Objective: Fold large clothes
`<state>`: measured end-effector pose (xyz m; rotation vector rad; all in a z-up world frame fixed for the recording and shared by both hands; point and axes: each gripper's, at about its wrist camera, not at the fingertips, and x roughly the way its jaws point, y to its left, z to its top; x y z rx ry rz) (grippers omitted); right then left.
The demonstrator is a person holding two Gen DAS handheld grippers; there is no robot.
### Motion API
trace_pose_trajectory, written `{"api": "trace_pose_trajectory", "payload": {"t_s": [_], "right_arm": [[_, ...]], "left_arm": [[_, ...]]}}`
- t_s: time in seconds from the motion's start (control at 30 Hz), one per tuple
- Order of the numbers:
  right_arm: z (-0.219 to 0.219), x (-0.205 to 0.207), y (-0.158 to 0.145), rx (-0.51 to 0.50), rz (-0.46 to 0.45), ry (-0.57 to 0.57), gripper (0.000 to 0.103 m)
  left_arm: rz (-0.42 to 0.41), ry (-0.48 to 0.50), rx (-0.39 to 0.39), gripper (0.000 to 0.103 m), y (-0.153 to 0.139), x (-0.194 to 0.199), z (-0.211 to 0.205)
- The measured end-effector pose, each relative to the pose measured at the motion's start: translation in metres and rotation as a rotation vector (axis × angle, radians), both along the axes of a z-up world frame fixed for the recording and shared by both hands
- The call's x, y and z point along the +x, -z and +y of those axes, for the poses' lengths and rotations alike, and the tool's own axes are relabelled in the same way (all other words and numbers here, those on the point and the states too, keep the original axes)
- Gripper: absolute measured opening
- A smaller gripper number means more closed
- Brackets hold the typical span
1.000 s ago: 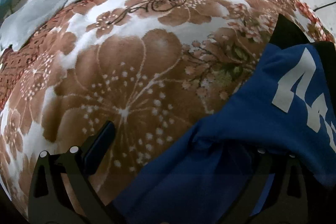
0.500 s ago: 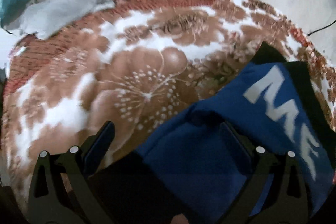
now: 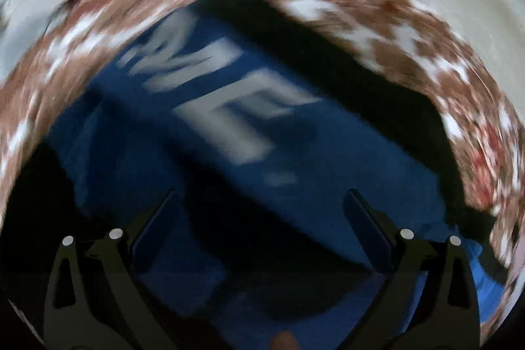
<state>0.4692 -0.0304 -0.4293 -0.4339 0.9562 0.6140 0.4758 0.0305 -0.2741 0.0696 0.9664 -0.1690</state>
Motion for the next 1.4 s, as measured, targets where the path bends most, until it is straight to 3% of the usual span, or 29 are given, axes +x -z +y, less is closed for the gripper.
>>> {"api": "trace_pose_trajectory", "payload": {"t_s": [0.13,0.2,0.3,0.4,0.5,0.57,0.67,0.8,0.93,1.03,1.2,1.3,1.4], "right_arm": [[-0.058,0.062,-0.018,0.117,0.016,0.189,0.098],[-0.074,0.087,-0.013,0.093,0.004,0.240,0.098],[-0.087,0.115,0.019,0.044,0.073,0.262,0.098],[-0.099,0.114,0.054,-0.035,0.129,0.289,0.098],[-0.111,0.093,0.065,-0.075,0.077,0.282,0.098],[-0.114,0.087,0.068,-0.091,0.062,0.287,0.098],[-0.128,0.087,0.070,-0.060,0.115,0.360,0.098],[-0.125,0.088,0.066,-0.079,0.106,0.342,0.098],[-0.120,0.092,0.045,-0.067,0.084,0.370,0.098],[-0.116,0.091,0.039,-0.033,0.100,0.370,0.098],[-0.116,0.089,0.067,-0.049,0.156,0.379,0.098],[-0.117,0.086,0.070,-0.033,0.130,0.379,0.099],[-0.114,0.080,0.073,-0.032,0.084,0.371,0.099]], "left_arm": [[0.074,-0.142,0.075,0.097,0.067,0.013,0.095],[0.124,-0.177,0.095,0.097,0.104,0.019,0.127],[0.137,-0.166,0.064,0.097,0.135,0.026,0.150],[0.222,-0.120,-0.027,0.097,0.174,0.033,0.158],[0.282,-0.079,-0.069,0.097,0.211,0.026,0.151],[0.280,-0.065,-0.073,0.097,0.220,0.020,0.145],[0.258,-0.038,-0.073,0.098,0.223,0.010,0.135],[0.230,-0.047,-0.108,0.098,0.209,0.006,0.142],[0.145,-0.078,-0.114,0.098,0.182,0.013,0.160],[0.159,-0.098,-0.110,0.098,0.190,0.022,0.168],[0.190,-0.095,0.000,0.098,0.222,0.027,0.153],[0.168,-0.086,0.071,0.098,0.228,0.020,0.145],[0.141,-0.076,0.190,0.098,0.222,0.017,0.130]]}}
